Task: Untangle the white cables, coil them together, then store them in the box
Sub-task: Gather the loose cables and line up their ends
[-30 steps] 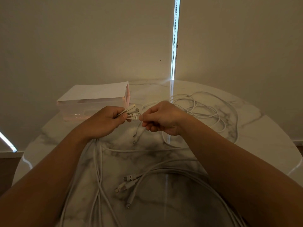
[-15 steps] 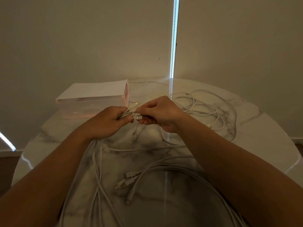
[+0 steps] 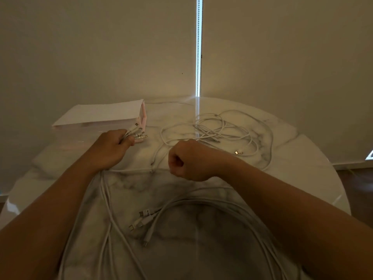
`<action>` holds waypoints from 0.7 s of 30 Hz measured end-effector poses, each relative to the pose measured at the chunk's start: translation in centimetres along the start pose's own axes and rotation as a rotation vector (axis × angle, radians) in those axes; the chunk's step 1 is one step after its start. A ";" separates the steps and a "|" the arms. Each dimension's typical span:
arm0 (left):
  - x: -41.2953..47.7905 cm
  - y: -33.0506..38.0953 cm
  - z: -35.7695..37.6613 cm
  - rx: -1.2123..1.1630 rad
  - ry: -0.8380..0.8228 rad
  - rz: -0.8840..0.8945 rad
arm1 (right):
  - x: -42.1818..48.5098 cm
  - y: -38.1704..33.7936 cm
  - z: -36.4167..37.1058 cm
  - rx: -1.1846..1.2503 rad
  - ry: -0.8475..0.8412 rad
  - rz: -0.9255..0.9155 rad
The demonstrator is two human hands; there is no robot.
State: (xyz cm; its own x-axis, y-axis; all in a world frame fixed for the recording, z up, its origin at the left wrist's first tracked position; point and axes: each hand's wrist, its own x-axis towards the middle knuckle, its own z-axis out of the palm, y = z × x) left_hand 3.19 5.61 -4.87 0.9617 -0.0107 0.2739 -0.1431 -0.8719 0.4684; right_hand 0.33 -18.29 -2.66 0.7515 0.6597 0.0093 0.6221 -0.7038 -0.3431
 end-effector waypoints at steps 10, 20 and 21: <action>0.2 -0.8 0.6 0.004 -0.093 0.002 | -5.7 -0.9 -2.3 -0.071 -0.086 -0.129; 0.2 -1.2 0.5 0.021 -0.059 0.009 | -8.8 -3.6 -1.1 -0.088 -0.246 -0.231; 0.2 -1.3 0.5 0.021 -0.060 0.011 | -9.1 -3.3 -0.9 -0.114 -0.210 -0.198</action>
State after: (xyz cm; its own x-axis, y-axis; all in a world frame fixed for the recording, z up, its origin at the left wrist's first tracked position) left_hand 3.69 6.53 -5.86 0.9725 -0.0494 0.2276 -0.1496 -0.8815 0.4479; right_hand -8.38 -22.26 -0.78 0.5587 0.8186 -0.1332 0.7815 -0.5734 -0.2459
